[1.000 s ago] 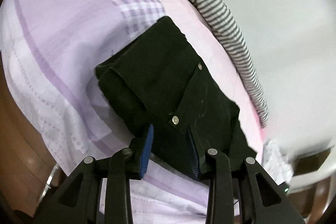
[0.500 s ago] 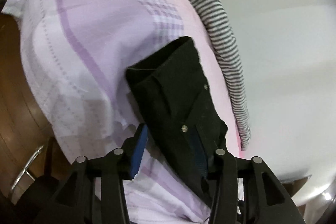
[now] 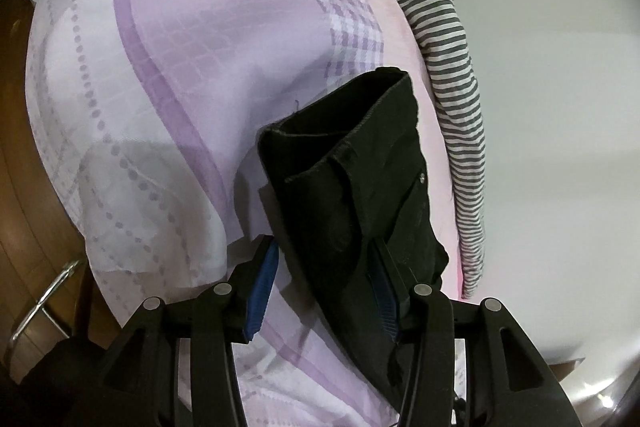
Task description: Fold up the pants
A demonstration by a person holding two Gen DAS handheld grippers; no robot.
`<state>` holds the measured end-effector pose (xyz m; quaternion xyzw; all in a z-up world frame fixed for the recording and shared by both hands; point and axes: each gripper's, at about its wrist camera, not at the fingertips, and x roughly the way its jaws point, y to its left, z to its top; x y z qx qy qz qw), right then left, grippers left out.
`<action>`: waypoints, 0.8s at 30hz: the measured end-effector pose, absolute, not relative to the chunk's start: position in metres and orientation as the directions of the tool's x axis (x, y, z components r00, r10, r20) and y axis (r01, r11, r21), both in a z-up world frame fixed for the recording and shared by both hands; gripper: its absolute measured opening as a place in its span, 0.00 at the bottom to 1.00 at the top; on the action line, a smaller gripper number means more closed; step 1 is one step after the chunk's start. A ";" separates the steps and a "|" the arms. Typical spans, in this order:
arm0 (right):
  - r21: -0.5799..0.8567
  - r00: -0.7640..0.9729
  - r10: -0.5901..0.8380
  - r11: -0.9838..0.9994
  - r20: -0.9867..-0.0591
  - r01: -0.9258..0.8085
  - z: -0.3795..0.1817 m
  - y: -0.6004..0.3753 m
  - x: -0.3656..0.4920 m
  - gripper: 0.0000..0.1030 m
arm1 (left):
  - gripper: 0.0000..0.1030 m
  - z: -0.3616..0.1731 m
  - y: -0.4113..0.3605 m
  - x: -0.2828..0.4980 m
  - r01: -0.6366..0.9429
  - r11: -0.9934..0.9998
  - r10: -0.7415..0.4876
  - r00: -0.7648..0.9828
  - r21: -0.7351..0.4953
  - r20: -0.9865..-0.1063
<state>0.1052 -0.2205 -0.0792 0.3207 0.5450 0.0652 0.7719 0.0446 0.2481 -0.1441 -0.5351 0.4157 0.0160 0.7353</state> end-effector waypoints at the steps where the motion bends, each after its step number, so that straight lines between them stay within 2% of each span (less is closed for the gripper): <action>1: 0.565 0.396 0.449 0.786 -0.801 0.250 -0.080 -0.221 0.106 0.57 | 0.46 -0.146 0.249 0.045 -0.465 0.421 -0.425 0.657 -0.779 -0.622; 8: 0.570 0.394 0.454 0.780 -0.799 0.257 -0.083 -0.219 0.111 0.57 | 0.46 -0.150 0.256 0.054 -0.444 0.381 -0.421 0.698 -0.811 -0.579; 11: 0.570 0.389 0.455 0.778 -0.801 0.263 -0.086 -0.218 0.113 0.57 | 0.51 -0.148 0.256 0.061 -0.441 0.378 -0.410 0.709 -0.814 -0.574; 14: 0.573 0.389 0.457 0.776 -0.800 0.264 -0.087 -0.217 0.113 0.57 | 0.51 -0.146 0.254 0.062 -0.440 0.390 -0.397 0.712 -0.809 -0.579; 15: 0.574 0.391 0.458 0.776 -0.798 0.263 -0.087 -0.216 0.113 0.57 | 0.42 -0.145 0.254 0.061 -0.451 0.402 -0.386 0.706 -0.797 -0.594; 16: 0.576 0.395 0.459 0.775 -0.796 0.260 -0.087 -0.216 0.113 0.57 | 0.28 -0.145 0.253 0.061 -0.476 0.429 -0.365 0.687 -0.768 -0.629; 20: 0.586 0.412 0.461 0.768 -0.786 0.258 -0.084 -0.218 0.111 0.57 | 0.21 -0.138 0.250 0.058 -0.481 0.454 -0.347 0.680 -0.750 -0.646; 24: 0.601 0.439 0.462 0.756 -0.771 0.260 -0.078 -0.224 0.108 0.57 | 0.18 -0.097 0.232 0.062 -0.429 0.566 -0.293 0.693 -0.704 -0.658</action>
